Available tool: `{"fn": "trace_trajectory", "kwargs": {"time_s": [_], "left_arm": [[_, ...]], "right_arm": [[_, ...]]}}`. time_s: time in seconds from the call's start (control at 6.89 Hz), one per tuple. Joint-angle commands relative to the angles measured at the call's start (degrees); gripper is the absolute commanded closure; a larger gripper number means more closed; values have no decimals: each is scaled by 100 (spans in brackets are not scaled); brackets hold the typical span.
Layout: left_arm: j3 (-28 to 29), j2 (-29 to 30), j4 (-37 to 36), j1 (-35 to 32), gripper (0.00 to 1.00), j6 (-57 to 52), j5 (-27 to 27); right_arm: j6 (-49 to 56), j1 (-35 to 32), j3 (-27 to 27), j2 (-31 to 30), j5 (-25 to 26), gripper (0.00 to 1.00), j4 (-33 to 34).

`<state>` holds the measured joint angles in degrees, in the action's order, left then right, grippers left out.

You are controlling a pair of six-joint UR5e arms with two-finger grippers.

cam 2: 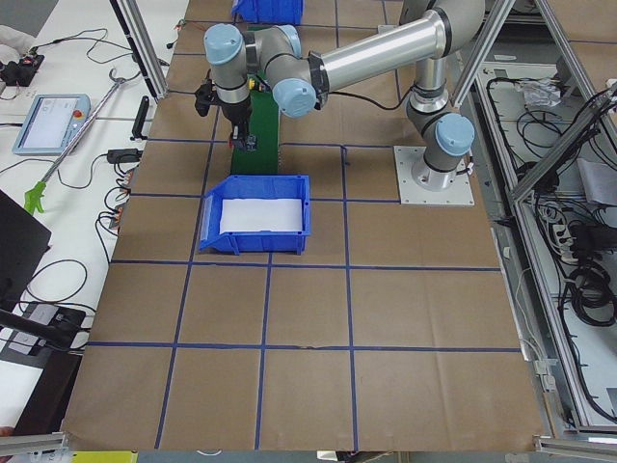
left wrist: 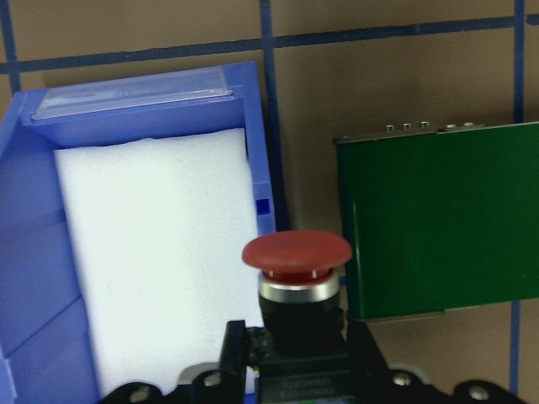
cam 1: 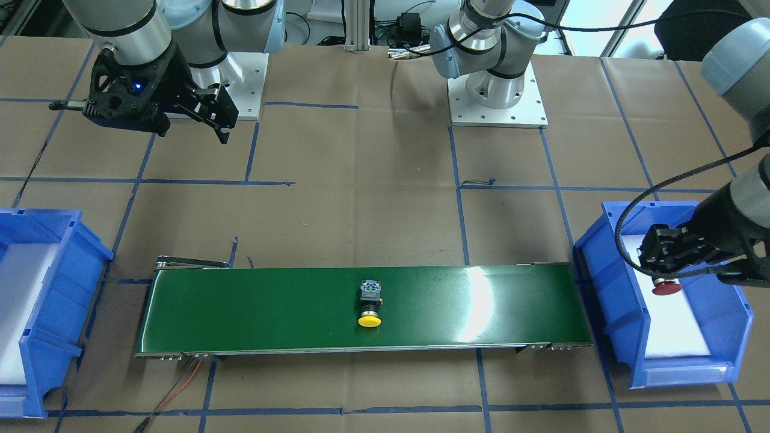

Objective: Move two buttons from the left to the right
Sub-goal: 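Lift the red button out of the bin with the left gripper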

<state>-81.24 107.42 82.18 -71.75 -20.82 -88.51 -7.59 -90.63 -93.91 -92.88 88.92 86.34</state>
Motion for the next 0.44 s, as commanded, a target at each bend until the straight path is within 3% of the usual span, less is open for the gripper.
{"fn": "trace_trajectory", "kwargs": {"time_s": [0.0,0.29], "left_arm": [[-76,42,-44,-662,90,945,1],[-172,191,-88,-841,90,1019,18]], "right_arm": [[30,-8,-40,154,-24,0,397],[21,10,-14,611,-68,0,1188]]}}
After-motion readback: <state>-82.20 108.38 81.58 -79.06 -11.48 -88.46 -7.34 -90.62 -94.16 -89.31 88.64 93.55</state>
